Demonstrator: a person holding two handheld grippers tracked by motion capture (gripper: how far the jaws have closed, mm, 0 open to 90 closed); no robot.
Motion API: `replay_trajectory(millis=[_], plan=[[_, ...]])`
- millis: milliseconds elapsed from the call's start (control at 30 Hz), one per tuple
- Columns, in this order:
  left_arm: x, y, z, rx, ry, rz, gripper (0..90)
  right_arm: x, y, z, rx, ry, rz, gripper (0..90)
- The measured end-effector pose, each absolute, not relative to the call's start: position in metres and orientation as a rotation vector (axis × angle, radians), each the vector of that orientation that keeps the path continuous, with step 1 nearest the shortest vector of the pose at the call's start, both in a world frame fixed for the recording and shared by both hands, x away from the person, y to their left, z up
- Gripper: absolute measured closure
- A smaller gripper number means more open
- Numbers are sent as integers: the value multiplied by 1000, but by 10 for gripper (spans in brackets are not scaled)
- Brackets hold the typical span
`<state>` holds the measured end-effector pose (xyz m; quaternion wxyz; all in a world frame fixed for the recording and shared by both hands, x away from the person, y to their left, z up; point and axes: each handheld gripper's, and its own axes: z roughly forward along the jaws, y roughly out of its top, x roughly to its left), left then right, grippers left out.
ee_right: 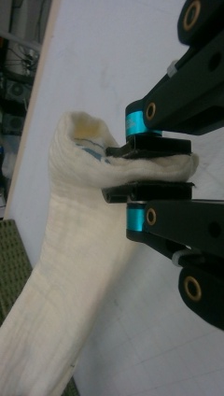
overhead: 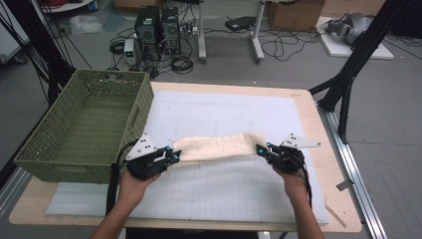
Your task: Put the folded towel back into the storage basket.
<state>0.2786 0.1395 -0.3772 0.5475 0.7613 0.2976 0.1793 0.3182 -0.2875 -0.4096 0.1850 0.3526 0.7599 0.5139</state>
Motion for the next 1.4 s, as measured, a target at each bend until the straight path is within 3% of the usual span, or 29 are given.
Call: replay_trajectory(millis=[667, 1400], plan=[[252, 199, -345, 1640, 767, 559, 811, 374, -213, -345, 800, 2156, 1509, 812], [230, 257, -328, 1501, 877, 676, 815, 442, -92, -270, 603, 2213, 1488, 811]])
